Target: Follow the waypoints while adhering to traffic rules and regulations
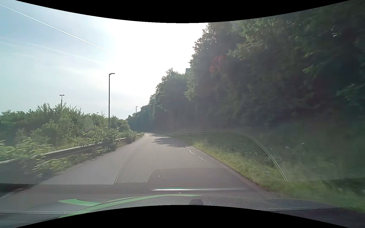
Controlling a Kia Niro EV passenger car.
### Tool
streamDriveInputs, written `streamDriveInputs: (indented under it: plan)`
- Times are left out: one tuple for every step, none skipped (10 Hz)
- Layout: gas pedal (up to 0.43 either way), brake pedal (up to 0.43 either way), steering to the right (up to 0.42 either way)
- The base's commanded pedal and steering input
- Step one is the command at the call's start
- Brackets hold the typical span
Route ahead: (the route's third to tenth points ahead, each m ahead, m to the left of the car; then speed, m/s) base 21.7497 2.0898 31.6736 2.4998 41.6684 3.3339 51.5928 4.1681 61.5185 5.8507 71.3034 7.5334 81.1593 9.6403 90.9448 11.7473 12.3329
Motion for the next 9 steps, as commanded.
streamDriveInputs:
  plan:
    - [0.118, 0.000, -0.029]
    - [0.118, 0.000, -0.029]
    - [0.118, 0.000, -0.029]
    - [0.118, 0.000, -0.029]
    - [0.118, 0.000, -0.029]
    - [0.118, 0.000, -0.029]
    - [0.118, 0.000, -0.029]
    - [0.118, 0.000, -0.029]
    - [0.118, 0.000, -0.029]
